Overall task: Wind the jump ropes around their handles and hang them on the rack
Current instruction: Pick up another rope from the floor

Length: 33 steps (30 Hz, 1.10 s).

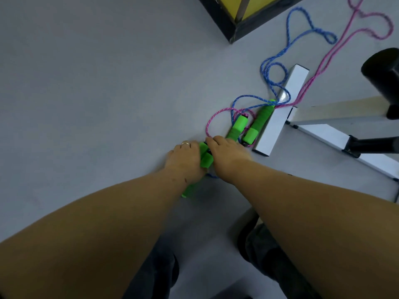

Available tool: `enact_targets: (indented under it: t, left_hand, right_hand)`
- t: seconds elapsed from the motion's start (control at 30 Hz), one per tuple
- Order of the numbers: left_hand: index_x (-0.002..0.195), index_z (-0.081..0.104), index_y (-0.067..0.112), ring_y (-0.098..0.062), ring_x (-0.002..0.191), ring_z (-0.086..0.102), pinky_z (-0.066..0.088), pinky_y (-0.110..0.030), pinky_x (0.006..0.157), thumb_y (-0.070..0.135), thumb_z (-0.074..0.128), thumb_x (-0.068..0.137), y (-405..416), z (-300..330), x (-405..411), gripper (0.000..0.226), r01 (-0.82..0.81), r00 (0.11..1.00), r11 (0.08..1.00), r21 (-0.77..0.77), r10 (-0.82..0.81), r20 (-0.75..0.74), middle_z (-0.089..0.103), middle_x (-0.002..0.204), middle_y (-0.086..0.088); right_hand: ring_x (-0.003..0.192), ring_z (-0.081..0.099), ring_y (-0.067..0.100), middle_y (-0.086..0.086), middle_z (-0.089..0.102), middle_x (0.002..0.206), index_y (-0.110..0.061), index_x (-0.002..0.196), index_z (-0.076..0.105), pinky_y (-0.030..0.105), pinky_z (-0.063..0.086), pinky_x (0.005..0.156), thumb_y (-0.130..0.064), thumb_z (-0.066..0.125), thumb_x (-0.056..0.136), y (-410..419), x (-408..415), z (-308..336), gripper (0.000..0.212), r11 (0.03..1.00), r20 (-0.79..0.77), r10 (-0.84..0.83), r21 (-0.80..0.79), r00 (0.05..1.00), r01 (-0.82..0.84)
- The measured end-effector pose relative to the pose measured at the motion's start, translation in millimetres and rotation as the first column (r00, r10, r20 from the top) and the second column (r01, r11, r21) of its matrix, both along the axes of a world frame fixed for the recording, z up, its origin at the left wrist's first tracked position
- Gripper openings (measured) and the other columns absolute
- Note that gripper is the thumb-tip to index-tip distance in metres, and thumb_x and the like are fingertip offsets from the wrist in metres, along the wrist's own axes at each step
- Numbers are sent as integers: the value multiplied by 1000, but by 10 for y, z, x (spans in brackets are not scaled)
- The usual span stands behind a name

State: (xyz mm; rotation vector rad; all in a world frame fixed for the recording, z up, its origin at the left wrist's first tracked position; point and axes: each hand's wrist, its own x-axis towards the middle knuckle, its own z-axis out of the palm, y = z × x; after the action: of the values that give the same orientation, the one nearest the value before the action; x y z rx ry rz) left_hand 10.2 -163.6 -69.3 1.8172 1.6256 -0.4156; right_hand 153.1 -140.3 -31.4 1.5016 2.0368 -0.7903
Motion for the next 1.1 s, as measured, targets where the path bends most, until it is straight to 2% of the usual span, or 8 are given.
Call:
enact_targets:
  t: [0.2, 0.4, 0.53, 0.77, 0.83, 0.93, 1.07, 1.1]
  left_hand:
    - [128, 46, 7, -35, 117, 56, 48, -44, 96, 56, 75, 77, -188, -241, -86, 76, 8, 999, 999, -41, -6, 37, 56, 128, -16]
    - [128, 43, 3, -36, 111, 56, 51, -44, 93, 43, 68, 68, -190, -250, -39, 76, -90, 990, 990, -104, 101, 103, 50, 124, -18]
    - [128, 41, 3, -38, 108, 58, 51, -43, 92, 32, 75, 73, -190, -255, -37, 70, -149, 982, 983, -111, 160, 104, 47, 126, -20]
    - [149, 19, 6, -40, 125, 50, 47, -52, 102, 54, 78, 68, -313, -391, 80, 111, -113, 993, 987, -112, 115, 14, 43, 140, -18]
    - [145, 23, 7, -41, 123, 52, 49, -51, 99, 42, 81, 68, -326, -371, 63, 102, -125, 991, 982, -145, 129, 19, 47, 136, -18]
    - [136, 32, 8, -41, 110, 60, 51, -45, 84, 24, 70, 75, -305, -313, -64, 74, -158, 984, 981, -111, 166, 62, 54, 125, -18]
    - [124, 41, 20, -38, 95, 65, 50, -41, 72, 34, 65, 77, -140, -24, -139, 55, -69, 995, 995, 67, 63, 83, 61, 110, -8]
    - [121, 42, 23, -37, 93, 66, 50, -40, 71, 36, 64, 75, -77, 54, -155, 53, -46, 994, 993, 106, 35, 99, 62, 108, -6]
  right_hand:
    - [137, 39, 32, 7, 37, 152, -17, 154, 23, 46, 38, 105, -18, 58, 89, -71, 67, -25, 74, 999, 20, 5, -36, 1000, -5]
    - [137, 38, 31, 6, 36, 152, -18, 157, 17, 47, 39, 107, -13, 62, 85, -137, 124, -12, 84, 999, 24, 6, -53, 1000, -4]
    - [139, 36, 30, 6, 36, 153, -17, 157, 15, 45, 37, 108, -13, 63, 86, -150, 147, -2, 86, 999, 21, 6, -52, 1000, -5]
    - [138, 36, 28, 6, 44, 148, -16, 149, 31, 47, 34, 112, -16, 63, 84, -161, 183, -31, 72, 990, 133, 61, -132, 989, -44]
    - [137, 36, 27, 5, 44, 147, -18, 148, 33, 46, 35, 110, -18, 62, 85, -144, 199, -39, 69, 988, 162, 66, -146, 985, -42]
    - [134, 38, 28, 6, 47, 142, -19, 146, 34, 46, 37, 102, -21, 64, 85, -81, 219, -42, 68, 988, 183, 24, -156, 983, 5]
    - [134, 39, 33, 7, 43, 145, -21, 153, 21, 50, 38, 103, -30, 69, 81, -34, 146, -73, 87, 990, 113, -112, -78, 987, 122]
    - [131, 43, 33, 6, 46, 142, -24, 149, 27, 49, 42, 102, -35, 69, 78, -12, 100, -91, 83, 980, 40, -190, -45, 981, 192]
